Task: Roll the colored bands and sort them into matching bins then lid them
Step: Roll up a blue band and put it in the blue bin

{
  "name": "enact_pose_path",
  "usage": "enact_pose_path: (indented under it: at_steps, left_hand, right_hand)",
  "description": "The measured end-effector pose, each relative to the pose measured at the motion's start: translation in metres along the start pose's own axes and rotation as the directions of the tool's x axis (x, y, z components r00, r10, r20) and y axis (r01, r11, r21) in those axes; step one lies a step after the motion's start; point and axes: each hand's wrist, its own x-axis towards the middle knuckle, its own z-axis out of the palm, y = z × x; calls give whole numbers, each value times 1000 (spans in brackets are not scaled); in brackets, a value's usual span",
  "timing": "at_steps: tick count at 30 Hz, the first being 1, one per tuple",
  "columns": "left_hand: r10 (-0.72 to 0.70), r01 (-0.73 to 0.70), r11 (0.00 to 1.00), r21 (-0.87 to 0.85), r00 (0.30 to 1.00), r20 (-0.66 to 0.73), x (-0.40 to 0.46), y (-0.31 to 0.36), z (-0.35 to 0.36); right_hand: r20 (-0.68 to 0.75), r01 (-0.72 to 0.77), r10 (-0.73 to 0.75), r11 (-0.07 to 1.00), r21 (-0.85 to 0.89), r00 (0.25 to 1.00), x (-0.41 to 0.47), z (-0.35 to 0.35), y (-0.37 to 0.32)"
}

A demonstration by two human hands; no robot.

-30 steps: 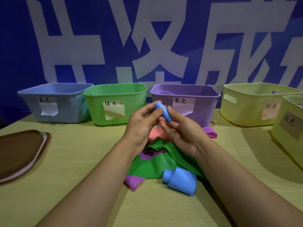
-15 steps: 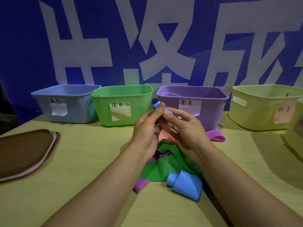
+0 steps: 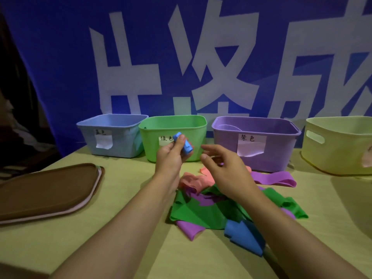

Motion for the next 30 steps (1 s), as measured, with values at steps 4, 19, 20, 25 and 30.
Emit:
enact_pose_path:
  at_steps: [4, 19, 20, 25, 30]
  left_hand:
    - [87, -73, 969, 235, 995, -51, 30, 40, -52]
    - [343, -70, 426, 902, 935, -89, 182, 144, -153]
    - [333, -52, 398, 916, 938, -91, 191, 141, -156]
    - [338, 42, 245, 969, 933, -125, 217, 124, -165]
    - [317, 119, 142, 983, 935, -159, 222, 116, -169]
  right_hand:
    - [23, -7, 8, 1000, -21, 1000, 15, 10, -26]
    - [202, 91, -63, 987, -131, 977, 84, 74, -61]
    - [205, 96, -66, 986, -140, 976, 90, 76, -60]
    - [205, 103, -66, 979, -174, 977, 108, 89, -51]
    - [230, 117, -71, 974, -195, 971, 111, 101, -48]
